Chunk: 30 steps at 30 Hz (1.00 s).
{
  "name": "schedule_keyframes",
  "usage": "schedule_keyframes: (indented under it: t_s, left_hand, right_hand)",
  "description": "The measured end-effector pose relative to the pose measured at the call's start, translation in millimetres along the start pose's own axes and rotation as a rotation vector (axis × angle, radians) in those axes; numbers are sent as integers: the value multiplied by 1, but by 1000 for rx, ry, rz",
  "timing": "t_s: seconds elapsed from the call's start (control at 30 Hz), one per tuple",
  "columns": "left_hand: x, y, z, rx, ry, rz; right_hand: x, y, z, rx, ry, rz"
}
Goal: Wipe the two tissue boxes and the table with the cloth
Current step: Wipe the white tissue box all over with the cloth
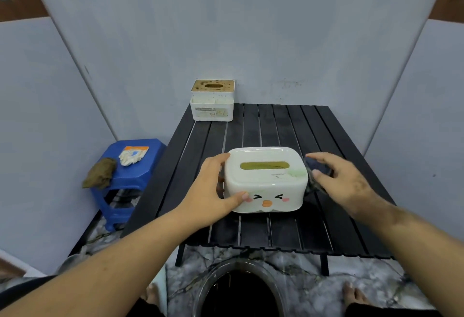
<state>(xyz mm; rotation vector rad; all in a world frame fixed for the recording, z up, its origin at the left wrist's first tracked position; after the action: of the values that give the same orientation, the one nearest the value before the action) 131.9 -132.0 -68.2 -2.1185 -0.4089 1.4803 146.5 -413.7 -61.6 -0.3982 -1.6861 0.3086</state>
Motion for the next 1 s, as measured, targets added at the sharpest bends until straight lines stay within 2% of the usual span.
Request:
schedule_keyframes:
  t_s: [0.07, 0.13, 0.23, 0.37, 0.63, 0.73, 1.0]
  left_hand:
    - [4, -1, -2, -4, -40, 53]
    - [8, -1, -5, -3, -78, 69]
    - [12, 0, -12, 4, -91, 64]
    - [6, 1, -38, 1, -91, 86]
    - [5, 35, -178, -36, -161, 167]
    - [14, 61, -243, -5, -187, 243]
    - [48, 107, -359, 23, -237, 314]
  right_hand:
    - [-11, 17, 11, 89, 56, -153]
    - [-13, 24, 21, 136, 22, -70]
    - [-9, 22, 23, 66, -31, 79]
    - [-4, 14, 7, 15, -29, 41]
    - [-2, -35, -126, 9, -17, -61]
    - [-22, -51, -190, -10, 38, -184]
    - [-84, -67, -304, -36, 105, -249]
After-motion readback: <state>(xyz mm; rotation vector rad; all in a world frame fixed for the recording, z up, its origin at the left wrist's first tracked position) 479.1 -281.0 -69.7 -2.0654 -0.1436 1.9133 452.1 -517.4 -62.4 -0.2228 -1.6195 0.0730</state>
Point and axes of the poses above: each hand's wrist, its own z-axis away from the middle knuckle, its own y-axis out of the palm, x = y × z, the point moved 7 cm from there along -z, towards the middle knuckle, and after that the axes turned 4 degrees about -z, right-handed, at the moved point
